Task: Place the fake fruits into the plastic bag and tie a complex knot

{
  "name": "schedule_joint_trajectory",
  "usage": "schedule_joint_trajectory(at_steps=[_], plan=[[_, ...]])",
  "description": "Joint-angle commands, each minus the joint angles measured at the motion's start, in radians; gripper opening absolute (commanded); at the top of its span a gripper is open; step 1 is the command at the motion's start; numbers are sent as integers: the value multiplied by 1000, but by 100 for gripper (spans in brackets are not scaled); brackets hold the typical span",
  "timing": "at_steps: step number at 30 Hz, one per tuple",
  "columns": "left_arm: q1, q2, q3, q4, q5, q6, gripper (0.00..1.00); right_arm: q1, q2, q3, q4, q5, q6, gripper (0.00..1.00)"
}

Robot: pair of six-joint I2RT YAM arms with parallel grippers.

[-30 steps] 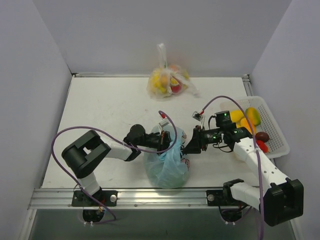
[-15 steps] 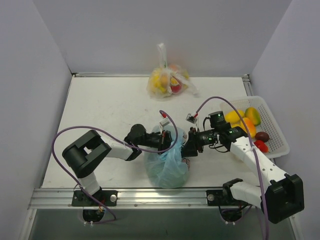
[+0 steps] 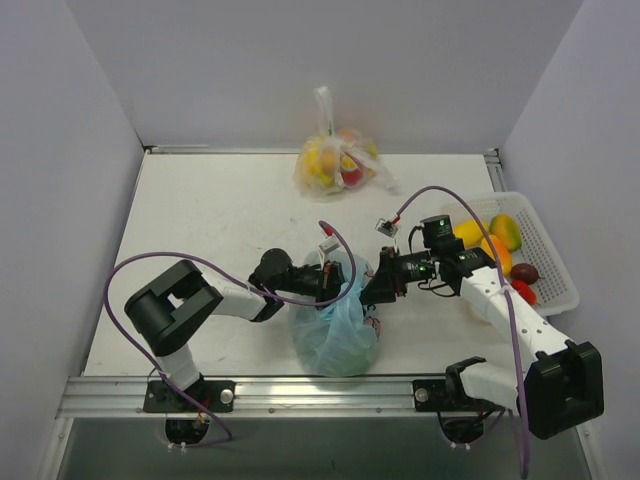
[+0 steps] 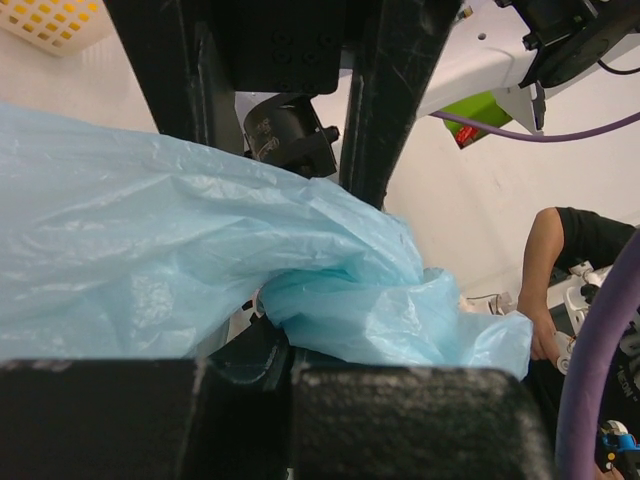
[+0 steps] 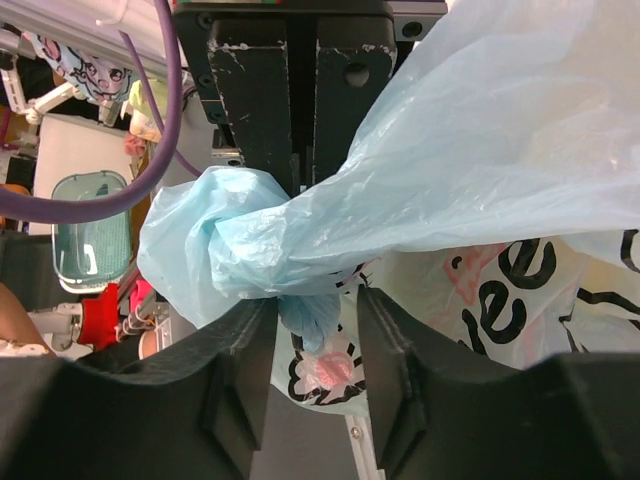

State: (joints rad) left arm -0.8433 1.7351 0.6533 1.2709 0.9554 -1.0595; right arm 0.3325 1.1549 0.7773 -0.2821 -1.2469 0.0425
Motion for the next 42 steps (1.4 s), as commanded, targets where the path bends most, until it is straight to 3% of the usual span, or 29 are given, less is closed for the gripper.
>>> schedule_joint_trajectory(at_steps=[1, 10, 17, 23, 27, 28, 33, 36, 37, 39, 40, 41, 42], plan=[[-10, -3, 3, 65, 31, 21, 0, -15, -17, 34, 21, -63, 17, 36], [-11, 0, 20, 67, 39, 18, 0, 11, -18, 10, 18, -29, -13, 34], [-11, -6, 22, 65, 45, 21, 0, 26, -17, 13, -3, 3, -62, 0], [6, -31, 8, 10, 59, 58, 15, 19, -30, 25, -34, 1, -98, 0], [71, -100, -21, -129, 77, 144, 29, 13, -53, 23, -40, -9, -121, 0], [88, -145, -29, -222, 78, 173, 38, 13, -55, 23, -42, -9, -122, 0], [179, -298, -26, -517, 89, 392, 46, 11, -55, 25, -48, -8, -136, 0], [225, -399, 38, -784, 123, 597, 48, 13, -50, 28, -49, -8, -147, 0], [249, -416, 61, -949, 137, 654, 48, 13, -50, 30, -51, -8, -153, 0], [269, -448, 170, -1225, 129, 933, 48, 13, -50, 34, -55, -6, -158, 0], [280, -471, 202, -1507, 135, 1042, 48, 13, -52, 36, -58, -6, -162, 0], [294, -482, 239, -1635, 147, 1269, 48, 13, -50, 37, -61, -6, -171, 0], [297, -493, 267, -1748, 151, 1365, 48, 13, -50, 39, -63, -6, -176, 0]])
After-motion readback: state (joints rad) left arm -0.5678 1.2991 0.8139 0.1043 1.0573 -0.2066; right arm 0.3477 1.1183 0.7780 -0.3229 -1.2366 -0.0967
